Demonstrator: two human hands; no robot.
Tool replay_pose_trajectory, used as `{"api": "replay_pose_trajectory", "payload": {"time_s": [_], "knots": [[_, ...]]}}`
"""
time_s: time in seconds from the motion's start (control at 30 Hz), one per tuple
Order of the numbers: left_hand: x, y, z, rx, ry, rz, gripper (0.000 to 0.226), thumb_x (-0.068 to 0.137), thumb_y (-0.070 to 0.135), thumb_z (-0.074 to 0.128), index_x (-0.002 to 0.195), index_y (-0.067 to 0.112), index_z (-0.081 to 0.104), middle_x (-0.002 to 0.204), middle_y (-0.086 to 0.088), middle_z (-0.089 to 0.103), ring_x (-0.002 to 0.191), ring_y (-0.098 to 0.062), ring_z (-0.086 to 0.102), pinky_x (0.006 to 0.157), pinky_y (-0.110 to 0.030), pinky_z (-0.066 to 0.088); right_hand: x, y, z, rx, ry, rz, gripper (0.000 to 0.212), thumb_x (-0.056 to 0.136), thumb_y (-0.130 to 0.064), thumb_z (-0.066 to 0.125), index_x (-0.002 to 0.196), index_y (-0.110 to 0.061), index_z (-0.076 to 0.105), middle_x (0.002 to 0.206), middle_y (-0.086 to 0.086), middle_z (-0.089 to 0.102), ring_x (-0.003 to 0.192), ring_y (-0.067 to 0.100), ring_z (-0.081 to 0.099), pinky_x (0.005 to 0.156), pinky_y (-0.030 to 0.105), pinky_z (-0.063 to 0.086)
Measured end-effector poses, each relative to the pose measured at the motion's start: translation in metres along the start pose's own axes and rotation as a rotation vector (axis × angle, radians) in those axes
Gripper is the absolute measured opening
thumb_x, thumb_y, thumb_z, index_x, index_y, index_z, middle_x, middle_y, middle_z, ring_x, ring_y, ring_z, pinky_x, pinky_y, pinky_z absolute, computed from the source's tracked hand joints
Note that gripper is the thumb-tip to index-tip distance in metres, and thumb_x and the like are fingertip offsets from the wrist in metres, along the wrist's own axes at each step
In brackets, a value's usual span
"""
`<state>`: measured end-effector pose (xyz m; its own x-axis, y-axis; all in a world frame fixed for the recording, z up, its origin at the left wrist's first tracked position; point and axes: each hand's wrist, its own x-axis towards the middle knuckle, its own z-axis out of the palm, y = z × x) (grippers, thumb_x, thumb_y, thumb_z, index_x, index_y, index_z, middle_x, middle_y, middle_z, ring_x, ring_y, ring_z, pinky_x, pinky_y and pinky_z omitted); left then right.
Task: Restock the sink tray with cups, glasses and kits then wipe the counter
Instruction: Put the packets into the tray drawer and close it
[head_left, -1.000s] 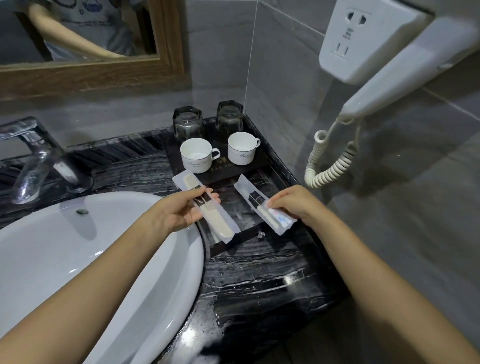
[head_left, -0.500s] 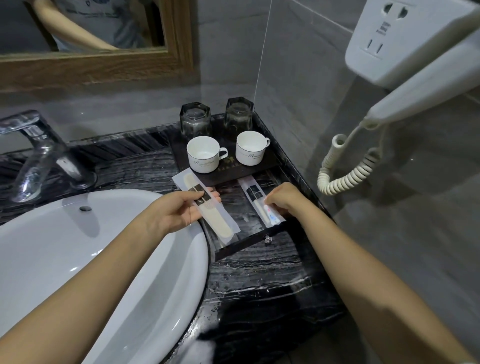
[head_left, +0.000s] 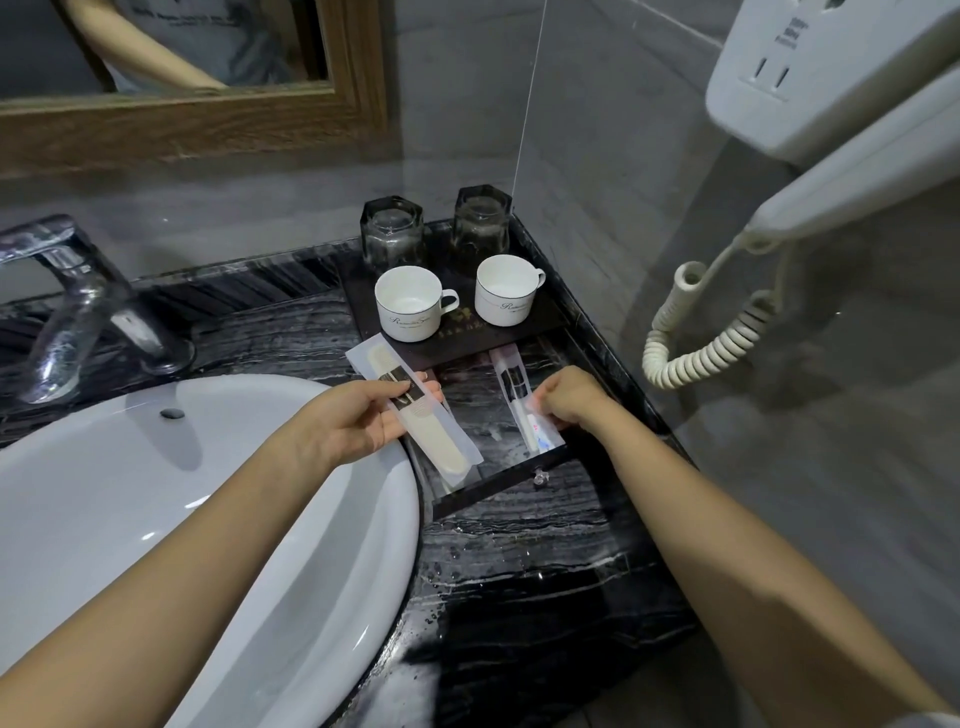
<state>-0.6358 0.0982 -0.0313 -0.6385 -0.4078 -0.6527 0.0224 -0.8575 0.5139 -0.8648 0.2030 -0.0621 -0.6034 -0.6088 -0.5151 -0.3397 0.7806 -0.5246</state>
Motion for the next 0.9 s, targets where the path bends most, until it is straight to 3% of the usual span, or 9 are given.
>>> {"api": "replay_pose_trajectory", "payload": {"time_s": [0.13, 0.3, 0.4, 0.5, 0.63, 0.73, 0.9], "knots": [[0.0, -0.001, 0.001, 0.006, 0.002, -0.004, 0.033, 0.086, -0.003, 0.047, 0.117, -0.004, 0.057, 0.119, -0.018, 0.064, 0.104, -0.028, 0.065, 0.08, -0.038, 0.057, 0.003, 0.004, -0.001, 0.048, -0.045, -0.006, 0.034, 0.083, 0.003, 0.061, 0.058, -0.02, 0.064, 0.067, 0.002, 0.061, 0.058, 0.013, 0.054, 0.062, 0.028, 0.051], [-0.002, -0.005, 0.002, -0.002, -0.002, -0.003, 0.032, 0.087, -0.003, 0.046, 0.117, -0.005, 0.057, 0.107, -0.018, 0.07, 0.093, -0.028, 0.07, 0.076, -0.037, 0.058, 0.004, 0.008, 0.003, 0.006, 0.001, -0.027, 0.03, 0.08, 0.001, 0.064, 0.058, -0.019, 0.062, 0.09, 0.014, 0.069, 0.079, 0.026, 0.064, 0.082, 0.037, 0.057], [-0.002, -0.006, 0.003, 0.011, -0.002, -0.003, 0.031, 0.088, -0.002, 0.045, 0.117, -0.005, 0.056, 0.097, -0.018, 0.073, 0.085, -0.028, 0.072, 0.073, -0.037, 0.059, 0.004, 0.009, 0.005, -0.036, 0.053, -0.04, 0.031, 0.08, 0.0, 0.062, 0.056, -0.02, 0.059, 0.101, 0.016, 0.071, 0.087, 0.03, 0.07, 0.081, 0.04, 0.059], [-0.003, -0.006, 0.004, 0.019, -0.005, -0.002, 0.033, 0.088, -0.001, 0.046, 0.12, -0.004, 0.055, 0.104, -0.017, 0.071, 0.086, -0.028, 0.072, 0.071, -0.036, 0.06, 0.004, 0.01, 0.006, -0.081, 0.073, -0.053, 0.029, 0.08, 0.0, 0.06, 0.056, -0.016, 0.056, 0.102, 0.019, 0.071, 0.09, 0.033, 0.07, 0.082, 0.042, 0.059], [-0.002, -0.006, 0.006, 0.006, -0.029, -0.002, 0.036, 0.089, 0.001, 0.045, 0.124, -0.006, 0.051, 0.115, -0.021, 0.065, 0.096, -0.029, 0.069, 0.075, -0.038, 0.059, 0.003, 0.011, 0.008, -0.107, 0.093, -0.057, 0.011, 0.08, -0.001, 0.056, 0.071, -0.005, 0.062, 0.103, 0.023, 0.07, 0.092, 0.035, 0.069, 0.083, 0.044, 0.058], [-0.002, -0.007, 0.01, 0.024, -0.041, 0.015, 0.035, 0.091, 0.0, 0.041, 0.125, -0.009, 0.048, 0.106, -0.021, 0.069, 0.089, -0.031, 0.071, 0.071, -0.039, 0.06, 0.006, 0.013, 0.009, -0.118, 0.088, -0.049, 0.015, 0.078, 0.001, 0.057, 0.087, 0.005, 0.068, 0.1, 0.024, 0.07, 0.091, 0.036, 0.069, 0.082, 0.046, 0.058], [-0.001, -0.008, 0.014, 0.033, -0.023, 0.033, 0.033, 0.092, -0.001, 0.039, 0.122, -0.01, 0.047, 0.092, -0.021, 0.072, 0.08, -0.03, 0.072, 0.067, -0.038, 0.06, 0.004, 0.012, 0.01, -0.117, 0.075, -0.04, 0.016, 0.08, 0.001, 0.056, 0.089, 0.004, 0.069, 0.1, 0.023, 0.07, 0.09, 0.036, 0.069, 0.082, 0.046, 0.058]]}}
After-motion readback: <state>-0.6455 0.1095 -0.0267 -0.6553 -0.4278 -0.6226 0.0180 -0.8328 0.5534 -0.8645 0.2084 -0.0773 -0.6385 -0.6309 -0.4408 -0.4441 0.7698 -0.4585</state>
